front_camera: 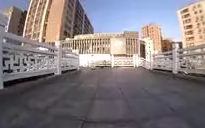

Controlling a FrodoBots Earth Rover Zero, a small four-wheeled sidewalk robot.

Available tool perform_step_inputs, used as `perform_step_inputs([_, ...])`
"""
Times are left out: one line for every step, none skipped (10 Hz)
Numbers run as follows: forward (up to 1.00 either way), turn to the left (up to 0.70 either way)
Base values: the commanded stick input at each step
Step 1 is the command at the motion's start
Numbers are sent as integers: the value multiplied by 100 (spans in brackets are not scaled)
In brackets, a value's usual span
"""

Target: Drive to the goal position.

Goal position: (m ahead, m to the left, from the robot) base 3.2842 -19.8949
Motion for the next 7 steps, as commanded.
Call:
perform_step_inputs([45, 0])
perform_step_inputs([45, 0])
perform_step_inputs([45, 0])
perform_step_inputs([45, 0])
perform_step_inputs([45, 0])
perform_step_inputs([45, 0])
perform_step_inputs([45, 0])
